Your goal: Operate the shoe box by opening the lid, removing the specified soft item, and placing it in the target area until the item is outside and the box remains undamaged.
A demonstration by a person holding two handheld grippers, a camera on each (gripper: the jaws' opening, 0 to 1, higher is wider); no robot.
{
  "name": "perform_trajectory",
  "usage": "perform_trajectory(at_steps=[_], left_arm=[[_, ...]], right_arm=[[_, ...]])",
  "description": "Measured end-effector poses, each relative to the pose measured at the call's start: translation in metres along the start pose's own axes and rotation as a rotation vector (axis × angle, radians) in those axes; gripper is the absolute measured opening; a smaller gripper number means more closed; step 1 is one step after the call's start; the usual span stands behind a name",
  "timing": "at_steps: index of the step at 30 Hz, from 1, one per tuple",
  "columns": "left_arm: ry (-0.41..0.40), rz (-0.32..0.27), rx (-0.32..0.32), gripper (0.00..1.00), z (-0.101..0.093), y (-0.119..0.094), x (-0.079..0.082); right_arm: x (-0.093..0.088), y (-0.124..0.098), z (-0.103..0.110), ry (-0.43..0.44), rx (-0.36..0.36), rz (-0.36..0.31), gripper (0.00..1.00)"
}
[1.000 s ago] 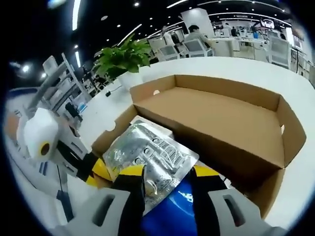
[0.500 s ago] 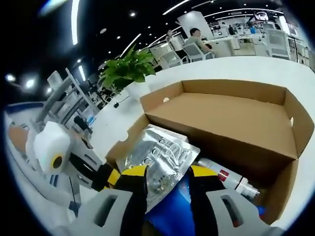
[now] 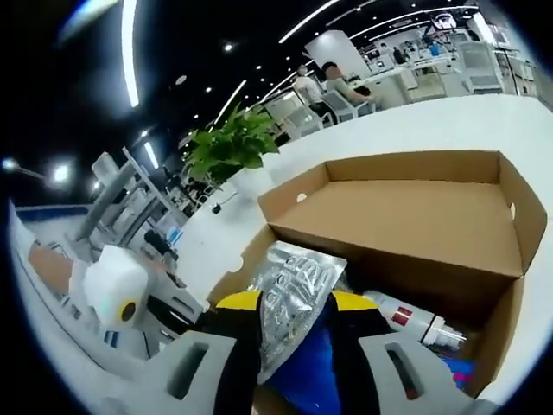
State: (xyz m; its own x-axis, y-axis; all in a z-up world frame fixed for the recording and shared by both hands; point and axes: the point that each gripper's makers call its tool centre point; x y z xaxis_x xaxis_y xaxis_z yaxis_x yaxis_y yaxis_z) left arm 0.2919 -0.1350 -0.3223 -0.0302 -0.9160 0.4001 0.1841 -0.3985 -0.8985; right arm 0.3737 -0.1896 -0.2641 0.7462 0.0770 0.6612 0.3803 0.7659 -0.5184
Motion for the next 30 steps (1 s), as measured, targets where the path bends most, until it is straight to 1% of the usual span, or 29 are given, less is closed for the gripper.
perform_trajectory(at_steps=[3, 7, 8, 11, 15, 22, 25, 26, 27, 28, 30], left_arm=[[0.001, -0.001, 0.001, 0.04, 0.0, 0.0, 0.0], [0.003, 0.0, -0.001, 0.04, 0.0, 0.0, 0.0], [0.004, 0.0, -0.001, 0.04, 0.0, 0.0, 0.0], [0.006, 0.0, -0.002, 0.04, 0.0, 0.0, 0.0], [0.008, 0.001, -0.003, 0.04, 0.0, 0.0, 0.0], [0.008, 0.0, -0.002, 0.04, 0.0, 0.0, 0.0], [0.007, -0.001, -0.001, 0.04, 0.0, 0.0, 0.0], [0.005, -0.001, -0.001, 0.04, 0.001, 0.0, 0.0], [0.004, -0.001, -0.003, 0.04, 0.0, 0.0, 0.0], [0.008, 0.0, -0.001, 0.04, 0.0, 0.0, 0.0], [0.006, 0.0, -0.003, 0.04, 0.0, 0.0, 0.001]], right_arm=[[0.003, -0.001, 0.004, 0.022, 0.031, -0.025, 0.27], [0.003, 0.001, 0.013, 0.043, 0.075, -0.033, 0.23], [0.003, 0.004, 0.019, 0.048, 0.097, -0.033, 0.23], [0.003, 0.012, 0.025, 0.033, 0.103, -0.018, 0.25], [0.005, 0.019, 0.033, 0.045, 0.124, -0.02, 0.24], [0.004, 0.029, 0.039, 0.05, 0.137, -0.005, 0.25], [0.004, 0.035, 0.039, 0.083, 0.134, -0.007, 0.24], [0.007, 0.034, 0.035, 0.082, 0.12, -0.024, 0.22], [0.008, 0.035, 0.034, 0.111, 0.13, -0.023, 0.22], [0.007, 0.035, 0.033, 0.167, 0.137, -0.019, 0.22], [0.008, 0.034, 0.033, 0.12, 0.126, -0.017, 0.21]])
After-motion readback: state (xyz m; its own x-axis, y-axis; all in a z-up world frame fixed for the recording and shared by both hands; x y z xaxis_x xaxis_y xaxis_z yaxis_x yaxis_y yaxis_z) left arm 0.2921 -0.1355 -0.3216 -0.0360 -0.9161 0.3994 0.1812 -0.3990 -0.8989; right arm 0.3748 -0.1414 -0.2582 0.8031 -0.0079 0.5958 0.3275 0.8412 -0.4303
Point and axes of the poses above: the point that each gripper's makers call its tool centre point, and the gripper's own axes: y roughly forward along the fingers, z roughly to its left, x roughly out of its top, and after that the axes turned 6 degrees about z, right-handed
